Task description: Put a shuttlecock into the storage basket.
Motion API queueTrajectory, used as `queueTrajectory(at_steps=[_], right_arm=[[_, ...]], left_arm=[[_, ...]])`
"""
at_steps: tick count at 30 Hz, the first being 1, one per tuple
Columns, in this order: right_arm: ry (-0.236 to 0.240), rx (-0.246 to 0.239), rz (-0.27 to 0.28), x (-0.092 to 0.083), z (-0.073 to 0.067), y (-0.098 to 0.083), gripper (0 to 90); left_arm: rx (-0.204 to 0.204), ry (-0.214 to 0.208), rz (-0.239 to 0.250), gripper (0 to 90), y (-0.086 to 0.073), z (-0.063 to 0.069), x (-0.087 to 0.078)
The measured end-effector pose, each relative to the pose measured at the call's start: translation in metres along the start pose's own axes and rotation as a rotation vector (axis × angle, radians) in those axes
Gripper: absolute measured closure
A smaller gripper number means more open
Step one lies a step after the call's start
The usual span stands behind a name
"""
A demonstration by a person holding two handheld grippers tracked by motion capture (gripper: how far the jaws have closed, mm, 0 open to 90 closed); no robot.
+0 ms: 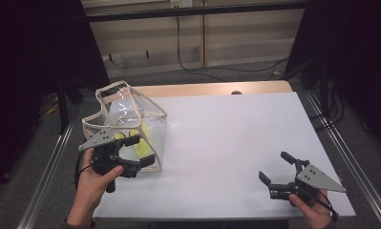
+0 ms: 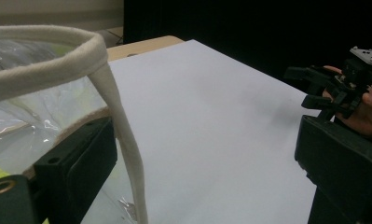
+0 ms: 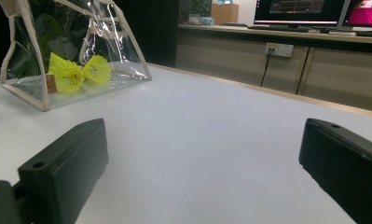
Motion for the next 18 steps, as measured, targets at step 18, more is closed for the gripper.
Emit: queueTrajectory(at_steps=[18], right_arm=[[0.003,0.0,-0.002,0.0,0.0,0.0,1.1]], left_arm=[[0.036,-0.01,0.013,5.3,-0.035,-0.005,0.006]])
Point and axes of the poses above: each handheld gripper's, and its own axes: x roughly forward along the jaws, y roughly out of its top, z roughly to its right, the point moved 4 cm from there along x, roughly forward along the jaws, and after that the axes turned 7 degrees about y, right-handed, at the moved point
